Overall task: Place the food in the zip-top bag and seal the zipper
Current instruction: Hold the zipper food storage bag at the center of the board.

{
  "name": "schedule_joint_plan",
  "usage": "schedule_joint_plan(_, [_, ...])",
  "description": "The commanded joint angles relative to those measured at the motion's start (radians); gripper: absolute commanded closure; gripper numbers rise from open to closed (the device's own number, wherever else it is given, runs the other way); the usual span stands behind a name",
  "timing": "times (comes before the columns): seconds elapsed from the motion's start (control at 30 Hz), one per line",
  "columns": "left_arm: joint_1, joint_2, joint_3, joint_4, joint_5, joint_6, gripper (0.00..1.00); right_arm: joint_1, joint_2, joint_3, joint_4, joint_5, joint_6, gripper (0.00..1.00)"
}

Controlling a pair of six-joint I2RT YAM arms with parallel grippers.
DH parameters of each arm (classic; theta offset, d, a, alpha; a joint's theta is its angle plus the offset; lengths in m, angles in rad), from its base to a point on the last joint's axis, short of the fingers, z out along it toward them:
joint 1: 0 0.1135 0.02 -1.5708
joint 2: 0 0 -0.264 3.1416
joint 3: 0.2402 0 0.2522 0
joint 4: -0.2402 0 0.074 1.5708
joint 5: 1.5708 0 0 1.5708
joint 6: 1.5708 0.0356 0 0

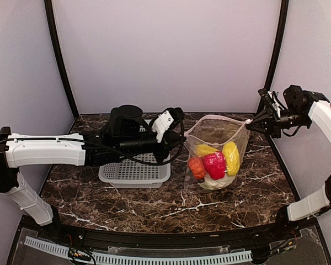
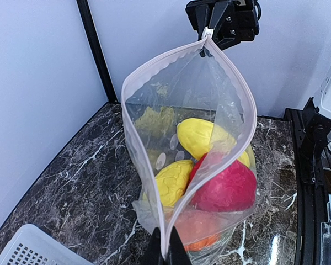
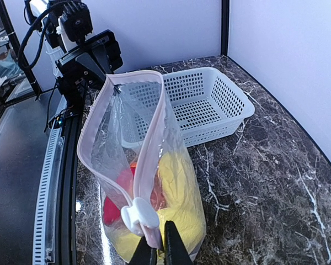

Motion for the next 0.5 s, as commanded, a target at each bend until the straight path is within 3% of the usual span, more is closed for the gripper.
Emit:
schedule_joint_plan(0.0, [0.005, 0.005, 0.024, -0.017, 0.001, -0.007, 0.99, 0.010, -0.015, 0.009, 0.013, -0.011, 0.008, 0.99])
schedule_joint_plan(0.17, [0.006, 0.000, 0.022, -0.027, -0.016, -0.009, 0.99, 0.015, -0.015, 0.008, 0.004, -0.006, 0.008, 1.00])
schedule_joint_plan(0.23, [0.006, -0.012, 0.025, -0.044, -0.043, 0.006, 0.88, 0.020, -0.023, 0.018, 0.006, 0.007, 0.023, 1.00])
schedule_joint_plan(0.27, [0.006, -0.025, 0.029, -0.055, -0.048, 0.017, 0.75, 0.037, -0.028, 0.025, 0.009, 0.018, 0.034, 1.00])
schedule_joint_plan(0.3, [0.005, -0.048, 0.039, -0.075, -0.067, 0.045, 0.70, 0.061, -0.035, 0.032, 0.016, 0.031, 0.048, 1.00])
schedule_joint_plan(0.4, [0.006, -0.105, 0.056, -0.077, -0.113, 0.083, 0.40, 0.104, -0.059, 0.054, 0.052, 0.068, 0.111, 1.00])
schedule_joint_plan(0.47, [0.005, -0.133, 0.079, -0.068, -0.091, 0.100, 0.31, 0.130, -0.069, 0.073, 0.078, 0.094, 0.160, 1.00])
